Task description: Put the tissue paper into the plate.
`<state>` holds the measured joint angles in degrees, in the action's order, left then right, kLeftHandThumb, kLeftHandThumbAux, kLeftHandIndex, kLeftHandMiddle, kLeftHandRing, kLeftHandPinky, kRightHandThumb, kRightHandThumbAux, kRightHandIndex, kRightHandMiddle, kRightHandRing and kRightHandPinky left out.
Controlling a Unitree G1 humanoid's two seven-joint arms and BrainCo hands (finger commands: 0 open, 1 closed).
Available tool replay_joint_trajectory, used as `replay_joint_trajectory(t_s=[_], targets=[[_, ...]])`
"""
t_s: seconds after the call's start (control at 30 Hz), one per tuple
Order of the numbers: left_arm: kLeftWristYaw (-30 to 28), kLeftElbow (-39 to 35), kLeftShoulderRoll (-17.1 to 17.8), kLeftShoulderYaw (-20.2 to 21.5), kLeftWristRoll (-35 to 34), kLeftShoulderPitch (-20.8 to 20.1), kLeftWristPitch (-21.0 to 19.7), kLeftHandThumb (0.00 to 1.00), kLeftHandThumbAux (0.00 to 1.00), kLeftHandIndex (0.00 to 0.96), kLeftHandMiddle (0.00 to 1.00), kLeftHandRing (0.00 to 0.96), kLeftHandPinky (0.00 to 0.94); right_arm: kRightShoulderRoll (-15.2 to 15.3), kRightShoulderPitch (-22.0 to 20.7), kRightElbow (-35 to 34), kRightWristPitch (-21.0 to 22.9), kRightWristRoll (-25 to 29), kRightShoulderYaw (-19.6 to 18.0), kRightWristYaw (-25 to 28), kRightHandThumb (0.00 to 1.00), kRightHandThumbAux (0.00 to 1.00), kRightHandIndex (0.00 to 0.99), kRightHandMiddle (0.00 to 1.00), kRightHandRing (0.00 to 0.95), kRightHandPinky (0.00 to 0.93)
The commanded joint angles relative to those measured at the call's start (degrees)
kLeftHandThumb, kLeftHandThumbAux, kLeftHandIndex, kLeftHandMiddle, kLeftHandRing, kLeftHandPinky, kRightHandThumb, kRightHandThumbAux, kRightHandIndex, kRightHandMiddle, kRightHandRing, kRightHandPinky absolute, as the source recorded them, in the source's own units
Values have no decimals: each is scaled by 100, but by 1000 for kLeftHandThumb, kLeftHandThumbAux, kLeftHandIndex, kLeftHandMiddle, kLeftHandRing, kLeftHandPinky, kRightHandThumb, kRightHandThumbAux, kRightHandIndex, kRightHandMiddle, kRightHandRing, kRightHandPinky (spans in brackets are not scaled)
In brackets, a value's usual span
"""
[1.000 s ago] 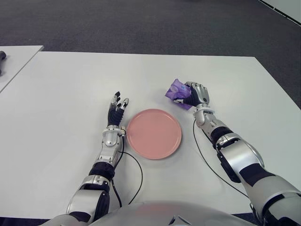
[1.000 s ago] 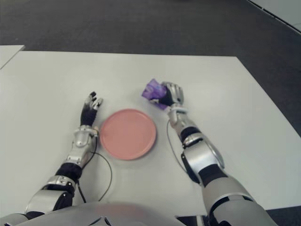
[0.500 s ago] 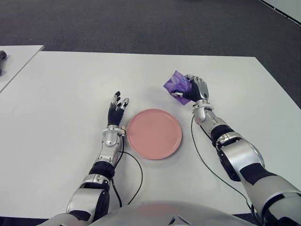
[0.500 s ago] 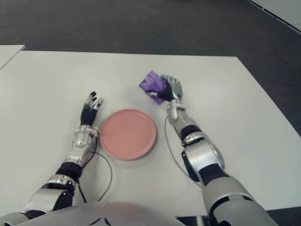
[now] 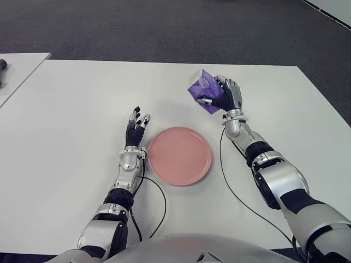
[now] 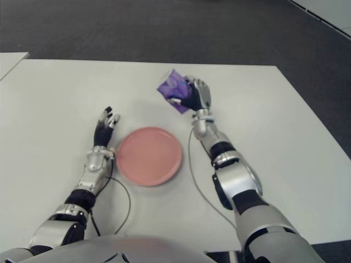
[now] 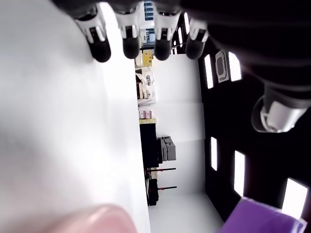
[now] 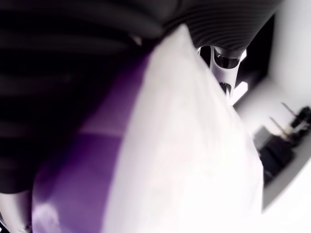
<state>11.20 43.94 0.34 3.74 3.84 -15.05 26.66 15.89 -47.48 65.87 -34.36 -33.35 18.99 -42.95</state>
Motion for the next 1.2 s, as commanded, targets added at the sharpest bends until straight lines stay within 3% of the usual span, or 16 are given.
replay_joint_trajectory(t_s=[0.03, 0.47, 0.7, 1.2], targets=[[-50, 104, -5, 8, -31, 122, -261, 0, 416, 0, 0, 0, 0, 9, 31, -286, -133, -9, -10, 19, 865, 676, 395, 531, 835, 866], [-59, 85, 42, -68, 48, 158, -252, 0, 427, 0, 0, 0, 0, -6, 929, -2420, -259, -217, 230, 751, 854, 679, 396, 530, 863, 836], [-110, 111, 31, -51, -8, 124, -270, 0, 425, 0, 0, 0, 0, 224, 1390, -2880, -824, -400, 439, 1212, 854, 679, 396, 528, 852, 818], [-31, 106, -18, -39, -1, 107, -311, 0, 420, 0, 0, 0, 0, 660, 1842, -3655, -1025, -892, 735, 2181, 856, 675, 403, 535, 854, 837]])
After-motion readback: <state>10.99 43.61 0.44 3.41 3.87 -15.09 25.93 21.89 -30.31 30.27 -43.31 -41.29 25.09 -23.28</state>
